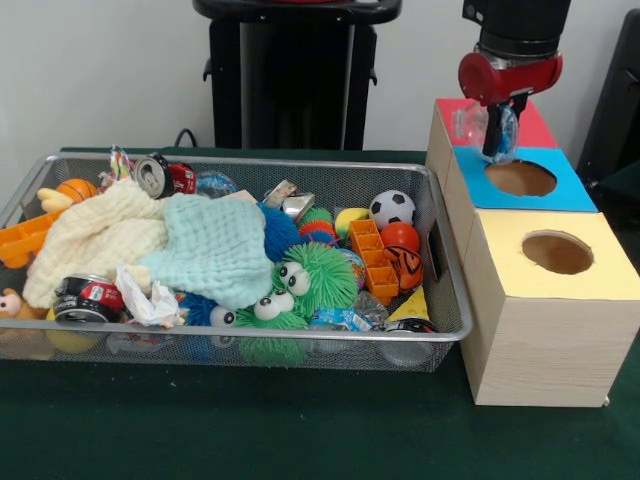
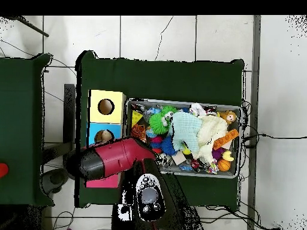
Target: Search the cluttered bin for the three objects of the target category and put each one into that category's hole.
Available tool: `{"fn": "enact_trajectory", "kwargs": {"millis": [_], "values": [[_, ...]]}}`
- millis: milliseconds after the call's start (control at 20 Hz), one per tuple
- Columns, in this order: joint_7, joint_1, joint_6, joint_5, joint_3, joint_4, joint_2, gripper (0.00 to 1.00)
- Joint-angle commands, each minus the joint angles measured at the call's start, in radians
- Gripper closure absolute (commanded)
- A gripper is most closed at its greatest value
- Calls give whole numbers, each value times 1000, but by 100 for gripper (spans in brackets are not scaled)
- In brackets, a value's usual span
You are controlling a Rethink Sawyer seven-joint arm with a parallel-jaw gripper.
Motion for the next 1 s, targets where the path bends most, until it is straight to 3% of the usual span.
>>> {"fn": "enact_trajectory", "kwargs": {"millis": [50,200,1000], "values": [[199,9,-5,39,-26,-56,55,100],[198,7,-6,43,-29,-44,45,100],[241,106,-19,96,-90,-129,121,100]]}}
